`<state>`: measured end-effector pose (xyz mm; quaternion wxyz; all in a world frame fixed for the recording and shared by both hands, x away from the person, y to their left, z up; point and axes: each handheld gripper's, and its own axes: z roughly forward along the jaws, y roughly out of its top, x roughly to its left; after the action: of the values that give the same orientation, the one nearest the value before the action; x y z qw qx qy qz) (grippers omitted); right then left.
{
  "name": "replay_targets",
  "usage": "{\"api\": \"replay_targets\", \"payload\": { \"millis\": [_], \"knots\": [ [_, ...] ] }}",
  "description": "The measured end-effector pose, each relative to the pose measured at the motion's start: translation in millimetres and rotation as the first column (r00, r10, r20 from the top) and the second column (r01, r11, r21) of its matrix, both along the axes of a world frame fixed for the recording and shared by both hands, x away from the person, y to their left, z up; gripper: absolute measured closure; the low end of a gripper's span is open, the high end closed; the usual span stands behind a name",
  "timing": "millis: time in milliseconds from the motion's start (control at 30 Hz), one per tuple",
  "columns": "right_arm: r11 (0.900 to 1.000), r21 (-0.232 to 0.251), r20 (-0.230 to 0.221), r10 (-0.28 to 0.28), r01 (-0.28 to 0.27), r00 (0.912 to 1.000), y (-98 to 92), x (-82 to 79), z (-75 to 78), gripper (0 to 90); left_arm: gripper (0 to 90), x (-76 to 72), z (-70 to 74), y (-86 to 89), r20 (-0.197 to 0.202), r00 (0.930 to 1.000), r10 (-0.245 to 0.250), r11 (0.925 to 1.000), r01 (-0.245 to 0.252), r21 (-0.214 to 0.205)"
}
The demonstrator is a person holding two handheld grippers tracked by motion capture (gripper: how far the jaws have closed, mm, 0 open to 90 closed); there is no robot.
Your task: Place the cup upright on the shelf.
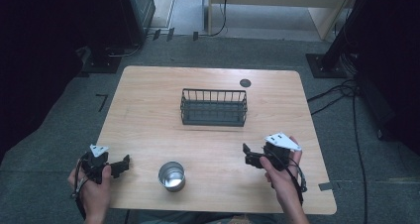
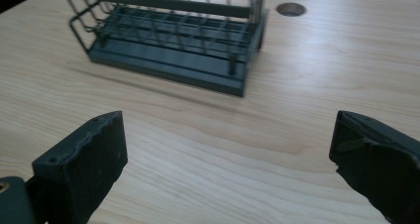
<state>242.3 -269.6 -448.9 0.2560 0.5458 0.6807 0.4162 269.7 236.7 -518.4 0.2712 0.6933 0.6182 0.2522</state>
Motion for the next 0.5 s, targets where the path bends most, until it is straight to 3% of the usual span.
{"api": "replay_targets", "payload": {
  "millis": [167,500],
  "knots": [
    [0.9978,-0.001,0.010,0.066,-0.066,0.9978,33.1,4.3,4.3,0.6,0.0,0.0,0.0,0.0,0.000,1.0000,0.000,1.0000,0.000,0.000],
    [0.9894,-0.006,0.005,0.145,-0.145,0.9894,71.9,6.3,10.2,0.0,0.0,0.0,0.0,0.0,0.000,1.0000,0.000,1.0000,0.000,0.000]
  ]
}}
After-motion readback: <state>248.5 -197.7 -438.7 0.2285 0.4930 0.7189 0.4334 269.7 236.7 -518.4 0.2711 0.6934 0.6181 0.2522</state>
